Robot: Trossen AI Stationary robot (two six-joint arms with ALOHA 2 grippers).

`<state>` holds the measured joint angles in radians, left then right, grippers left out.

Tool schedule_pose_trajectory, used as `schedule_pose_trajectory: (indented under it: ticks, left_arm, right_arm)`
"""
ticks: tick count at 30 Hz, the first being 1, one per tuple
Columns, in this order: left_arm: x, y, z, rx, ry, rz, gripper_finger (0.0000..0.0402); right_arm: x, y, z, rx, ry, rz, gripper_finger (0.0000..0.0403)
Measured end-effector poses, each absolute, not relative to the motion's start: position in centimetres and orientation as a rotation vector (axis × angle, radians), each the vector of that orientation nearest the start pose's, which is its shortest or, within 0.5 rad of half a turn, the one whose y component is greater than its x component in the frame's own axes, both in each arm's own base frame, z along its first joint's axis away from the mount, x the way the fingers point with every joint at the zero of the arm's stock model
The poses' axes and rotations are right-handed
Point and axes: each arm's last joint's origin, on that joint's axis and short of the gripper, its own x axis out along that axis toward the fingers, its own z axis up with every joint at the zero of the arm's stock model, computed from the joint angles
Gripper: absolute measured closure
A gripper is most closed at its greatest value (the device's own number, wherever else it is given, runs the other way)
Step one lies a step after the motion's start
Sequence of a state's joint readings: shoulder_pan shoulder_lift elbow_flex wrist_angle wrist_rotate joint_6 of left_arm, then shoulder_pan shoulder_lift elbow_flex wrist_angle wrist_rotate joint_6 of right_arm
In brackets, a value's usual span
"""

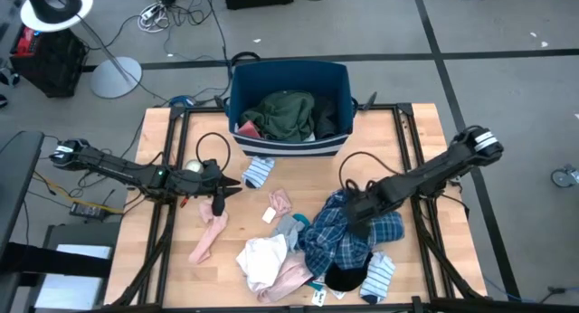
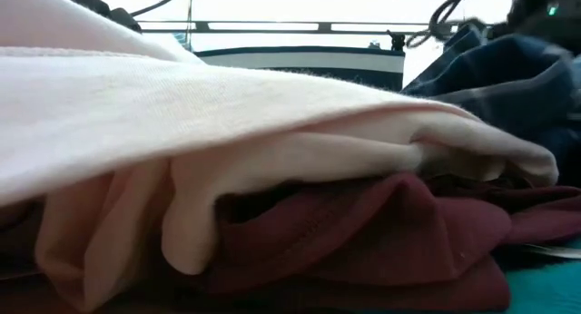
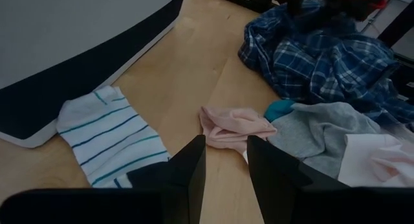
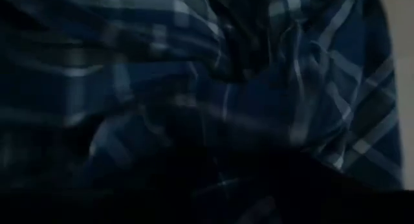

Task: Sort clothes
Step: Put the blue long sleeve polo into the blue laundry organizer

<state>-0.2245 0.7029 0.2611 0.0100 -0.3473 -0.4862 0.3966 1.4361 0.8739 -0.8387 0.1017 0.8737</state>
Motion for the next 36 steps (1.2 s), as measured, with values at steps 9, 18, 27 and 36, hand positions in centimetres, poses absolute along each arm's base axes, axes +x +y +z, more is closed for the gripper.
schedule_pose_trajectory:
  ticks: [9,18,27,36]
  left_arm:
    - [15.0,-2.5,18.4,-0.372,0.38,0.202,0.0282]
    - [15.0,-2.5,18.4,-0.372,0.38,0.201,0.0282]
    - [15.0,-2.5,18.4,-0.371,0.38,0.202,0.0282]
    - [15.0,-2.5,18.4,-0.361,0.381,0.201,0.0282]
  right_arm:
    - [23.4,9.1,18.3,0.348,1.374,-0.306,0.0387]
    - [21.0,7.8,28.3,0.371,1.137,-0.357,0.0398]
    - [18.0,6.5,39.0,0.287,0.706,-0.293,0.0401]
    - [17.3,4.2,48.1,0.135,0.348,-0.264,0.0402]
